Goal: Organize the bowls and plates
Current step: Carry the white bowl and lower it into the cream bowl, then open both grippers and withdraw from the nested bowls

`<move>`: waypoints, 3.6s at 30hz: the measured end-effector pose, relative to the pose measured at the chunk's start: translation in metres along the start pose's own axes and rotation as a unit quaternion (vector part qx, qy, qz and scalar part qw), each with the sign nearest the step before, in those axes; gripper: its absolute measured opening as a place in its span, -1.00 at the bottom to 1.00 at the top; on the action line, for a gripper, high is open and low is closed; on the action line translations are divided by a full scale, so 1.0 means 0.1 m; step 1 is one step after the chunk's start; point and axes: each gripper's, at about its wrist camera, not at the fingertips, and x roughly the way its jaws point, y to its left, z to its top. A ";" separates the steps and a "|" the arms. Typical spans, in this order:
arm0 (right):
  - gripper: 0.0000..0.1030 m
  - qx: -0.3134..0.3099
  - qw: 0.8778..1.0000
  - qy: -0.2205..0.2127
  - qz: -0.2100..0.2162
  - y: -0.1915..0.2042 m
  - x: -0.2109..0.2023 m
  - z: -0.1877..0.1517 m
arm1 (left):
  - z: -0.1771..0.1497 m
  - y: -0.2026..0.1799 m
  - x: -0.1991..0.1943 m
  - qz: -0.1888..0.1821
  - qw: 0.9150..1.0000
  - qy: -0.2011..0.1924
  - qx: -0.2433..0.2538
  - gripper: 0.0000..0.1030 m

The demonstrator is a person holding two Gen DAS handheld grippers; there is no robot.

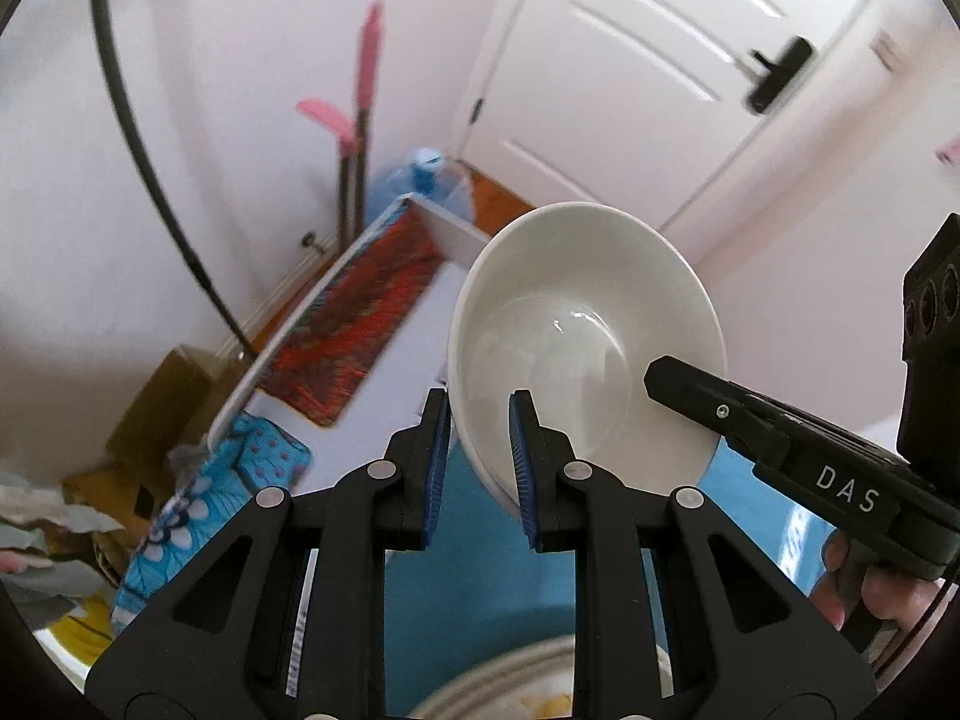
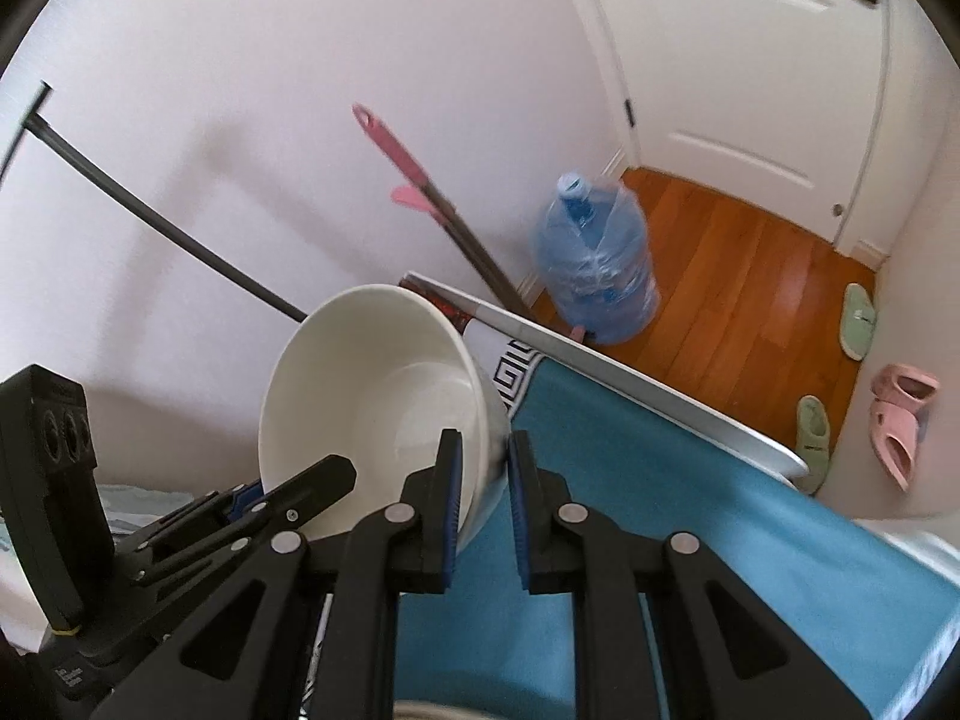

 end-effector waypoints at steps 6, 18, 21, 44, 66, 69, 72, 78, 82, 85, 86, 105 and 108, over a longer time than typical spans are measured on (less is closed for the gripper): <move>-0.73 0.023 0.998 -0.057 -0.032 -0.06 -0.80 -0.41 | -0.34 -0.57 -0.43 -0.032 0.998 -0.011 0.053 -0.66; -0.73 0.101 0.981 -0.126 -0.104 -0.44 -2.21 -1.76 | -1.53 -1.76 -1.05 -0.104 0.983 0.005 0.151 -0.66; -0.73 0.132 0.974 -0.139 -0.125 -0.57 -2.51 -2.14 | -1.80 -2.03 -1.10 -0.122 0.976 0.021 0.178 -0.66; -0.73 0.323 0.921 -0.113 -0.188 -1.45 -2.60 -3.63 | -3.04 -2.87 -0.43 -0.104 0.902 0.141 0.393 -0.65; -0.73 0.339 0.914 -0.103 -0.199 -1.54 -2.51 -3.78 | -3.11 -3.00 -0.33 -0.063 0.881 0.127 0.451 -0.65; -0.73 0.337 0.915 -0.105 -0.197 -1.53 -2.52 -3.79 | -3.11 -3.00 -0.32 -0.063 0.882 0.129 0.450 -0.65; -0.73 0.336 0.915 -0.108 -0.196 -1.54 -2.55 -3.79 | -3.10 -3.00 -0.32 -0.064 0.882 0.129 0.448 -0.65; -0.73 0.329 0.917 -0.106 -0.199 -1.53 -2.56 -3.79 | -3.12 -3.00 -0.35 -0.062 0.883 0.125 0.448 -0.65; -0.73 0.330 0.917 -0.109 -0.196 -1.53 -2.58 -3.80 | -3.11 -3.00 -0.37 -0.063 0.884 0.127 0.445 -0.65; -0.73 0.327 0.918 -0.115 -0.194 -1.51 -2.63 -3.79 | -3.03 -2.99 -0.46 -0.072 0.887 0.123 0.440 -0.65; -0.73 0.326 0.918 -0.118 -0.193 -1.51 -2.67 -3.79 | -2.98 -2.99 -0.52 -0.075 0.888 0.117 0.438 -0.65; 0.99 0.196 0.942 0.002 -0.271 -1.38 -3.06 -3.74 | -2.69 -2.60 -0.81 -0.080 0.854 0.112 0.501 0.99; 0.99 0.185 0.942 0.063 -0.274 -1.45 -2.71 -3.76 | -2.83 -2.58 -0.58 -0.068 0.848 0.145 0.505 0.99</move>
